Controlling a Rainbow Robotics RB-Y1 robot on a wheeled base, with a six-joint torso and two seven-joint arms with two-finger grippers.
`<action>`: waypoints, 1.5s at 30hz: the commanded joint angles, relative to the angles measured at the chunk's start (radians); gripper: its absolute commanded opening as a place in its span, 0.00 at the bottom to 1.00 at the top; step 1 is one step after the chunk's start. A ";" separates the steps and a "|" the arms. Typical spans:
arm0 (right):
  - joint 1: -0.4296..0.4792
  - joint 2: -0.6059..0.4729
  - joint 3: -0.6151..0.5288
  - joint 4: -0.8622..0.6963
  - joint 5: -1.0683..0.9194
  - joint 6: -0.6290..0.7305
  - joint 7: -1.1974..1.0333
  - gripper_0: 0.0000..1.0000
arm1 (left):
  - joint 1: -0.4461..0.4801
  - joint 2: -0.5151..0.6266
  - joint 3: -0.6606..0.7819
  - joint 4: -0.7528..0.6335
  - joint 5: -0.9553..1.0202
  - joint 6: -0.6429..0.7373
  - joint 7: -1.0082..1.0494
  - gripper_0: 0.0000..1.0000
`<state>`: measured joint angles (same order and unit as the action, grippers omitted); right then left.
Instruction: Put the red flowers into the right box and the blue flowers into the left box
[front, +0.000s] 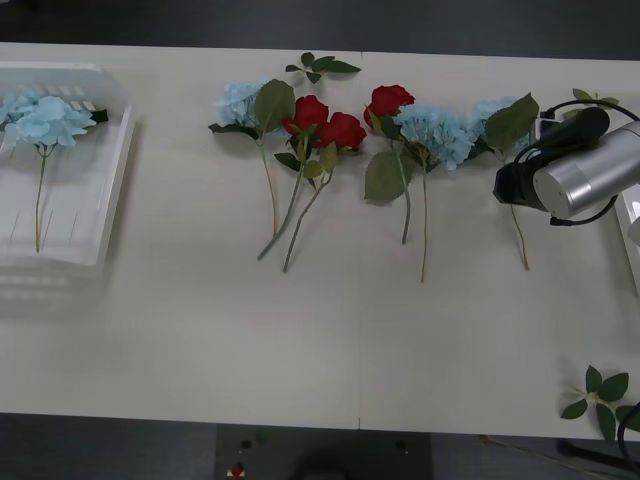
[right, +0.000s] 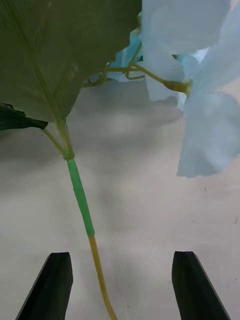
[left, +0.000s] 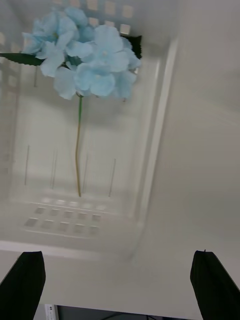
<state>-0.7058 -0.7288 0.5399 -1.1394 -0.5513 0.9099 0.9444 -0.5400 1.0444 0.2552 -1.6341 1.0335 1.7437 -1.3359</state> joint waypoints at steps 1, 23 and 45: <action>-0.008 -0.014 -0.020 0.004 -0.001 -0.039 -0.004 0.58 | -0.020 -0.147 0.069 -0.105 -0.006 0.065 -0.026 0.84; -0.008 0.040 0.009 0.125 -0.053 -0.227 0.024 0.13 | -0.201 -0.753 -0.160 -0.093 -0.682 -0.064 -0.013 0.84; -0.009 -0.185 -0.023 -0.261 -0.234 0.087 0.039 0.00 | -0.212 -0.845 -0.349 0.284 -0.865 -0.612 0.040 0.84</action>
<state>-0.7054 -0.8099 0.5604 -1.2581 -0.7322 0.9371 0.9480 -0.7108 0.1951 -0.0752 -1.3777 0.1752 1.1907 -1.3356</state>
